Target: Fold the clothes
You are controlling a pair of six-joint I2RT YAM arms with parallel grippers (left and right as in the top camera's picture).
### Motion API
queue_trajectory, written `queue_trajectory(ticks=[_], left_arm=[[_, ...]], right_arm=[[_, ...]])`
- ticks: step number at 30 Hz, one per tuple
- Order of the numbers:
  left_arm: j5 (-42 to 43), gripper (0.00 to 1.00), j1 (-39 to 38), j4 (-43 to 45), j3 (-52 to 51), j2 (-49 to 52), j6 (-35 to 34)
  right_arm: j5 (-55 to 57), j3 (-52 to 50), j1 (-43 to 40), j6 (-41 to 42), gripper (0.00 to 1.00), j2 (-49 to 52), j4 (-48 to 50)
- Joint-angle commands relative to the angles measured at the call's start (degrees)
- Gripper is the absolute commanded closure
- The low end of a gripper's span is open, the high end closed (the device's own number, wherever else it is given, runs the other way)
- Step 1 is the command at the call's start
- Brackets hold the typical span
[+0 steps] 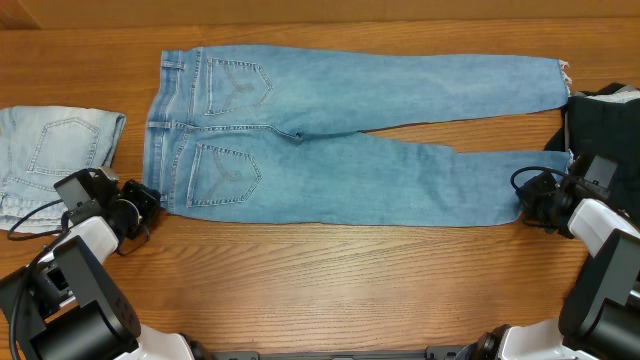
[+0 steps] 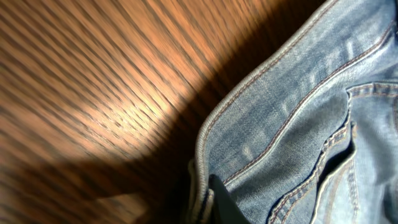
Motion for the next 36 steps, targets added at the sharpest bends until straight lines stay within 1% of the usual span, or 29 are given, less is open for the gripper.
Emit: queue_trajectory(ticks=[1,2,4,6,9,10,12,13,19,21,23,26,28,32,36], left_arm=[[3.6,0.96,-0.5,-6.5,1.5,0.7,-0.5],[2.6,0.96,-0.5,-11.5,4.1,-1.4,-0.5],[1.2,0.96,-0.5,-16.0,6.9,-4.7,-0.5],[-2.1,0.96,-0.5,-25.6,12.5,-9.9,-0.4],[-3.1,0.96,-0.3,-36.7,18.5,-13.9,1.4],[-4.8,0.96,-0.3,-38.6,19.6,-14.8,1.5],[-12.2,0.96,-0.1,-43.5,21.6,-17.3,1.8],[-13.5,0.96,-0.1,-45.1,22.0,-18.4,2.9],[-14.8,0.96,-0.1,-54.2,22.2,-22.8,3.5],[-14.7,0.96,-0.1,-56.2,22.2,-24.8,3.5],[-13.2,0.96,-0.1,-56.3,23.1,-27.6,3.4],[-12.7,0.96,-0.1,-56.3,28.5,-27.4,3.1],[-11.4,0.96,-0.1,-55.8,31.3,-25.2,2.5],[-5.4,0.96,-0.1,-53.9,34.9,-15.3,2.5],[-5.3,0.96,-0.1,-54.1,41.1,-10.4,2.1]], right_arm=[[2.9,1.2,0.1,-0.5,0.96,2.3,-2.9],[2.9,4.2,0.1,-0.5,0.96,0.9,-6.9],[2.9,8.3,0.1,-0.4,0.96,-1.4,-11.6],[2.9,13.5,0.1,-0.4,0.96,-3.6,-17.9],[2.9,18.4,0.0,-0.4,0.96,-4.4,-24.0],[2.9,19.5,0.0,-0.4,0.96,-4.4,-25.2],[2.9,20.8,0.0,-0.4,0.96,-4.4,-27.4],[3.0,21.0,0.0,-0.4,0.96,-4.5,-28.3],[3.3,23.6,0.0,-0.4,0.96,-6.9,-33.4],[3.6,25.3,0.0,-0.4,0.96,-8.6,-35.1],[3.6,28.8,0.0,-0.2,0.96,-9.1,-38.0],[3.6,35.3,0.1,0.0,0.96,-9.0,-39.9],[3.6,38.2,0.1,0.3,0.96,-8.7,-39.9],[3.3,39.5,0.7,1.3,0.96,-5.4,-38.3],[2.9,41.9,3.3,2.2,0.96,0.8,-35.7]])
